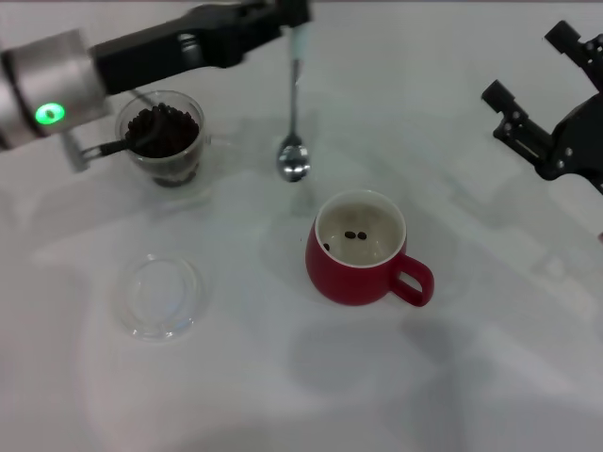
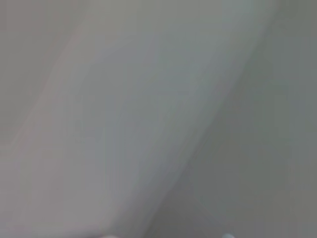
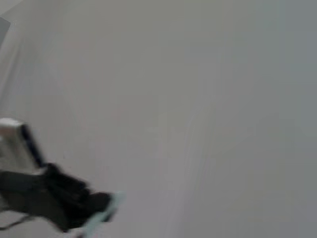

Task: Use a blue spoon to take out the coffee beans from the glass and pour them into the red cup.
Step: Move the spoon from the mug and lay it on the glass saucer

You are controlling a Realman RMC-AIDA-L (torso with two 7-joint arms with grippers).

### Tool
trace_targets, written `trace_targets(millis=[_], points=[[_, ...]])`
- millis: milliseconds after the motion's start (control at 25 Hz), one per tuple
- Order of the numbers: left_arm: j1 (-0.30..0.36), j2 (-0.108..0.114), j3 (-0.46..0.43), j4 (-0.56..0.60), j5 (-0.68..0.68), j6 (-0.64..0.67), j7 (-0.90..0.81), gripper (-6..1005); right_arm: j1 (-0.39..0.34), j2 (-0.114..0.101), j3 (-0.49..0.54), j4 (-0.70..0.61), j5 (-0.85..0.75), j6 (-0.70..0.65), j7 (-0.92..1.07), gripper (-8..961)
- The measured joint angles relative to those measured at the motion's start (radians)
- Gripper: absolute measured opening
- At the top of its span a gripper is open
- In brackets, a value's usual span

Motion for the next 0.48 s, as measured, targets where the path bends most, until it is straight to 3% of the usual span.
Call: trace_targets(millis=[480], points=[[0.242,-0.012,0.008,-0.1,-0.06,0.112,0.022,124,-0.008,0.0,0.0,0.005,0.123,0.004,0.047,845]])
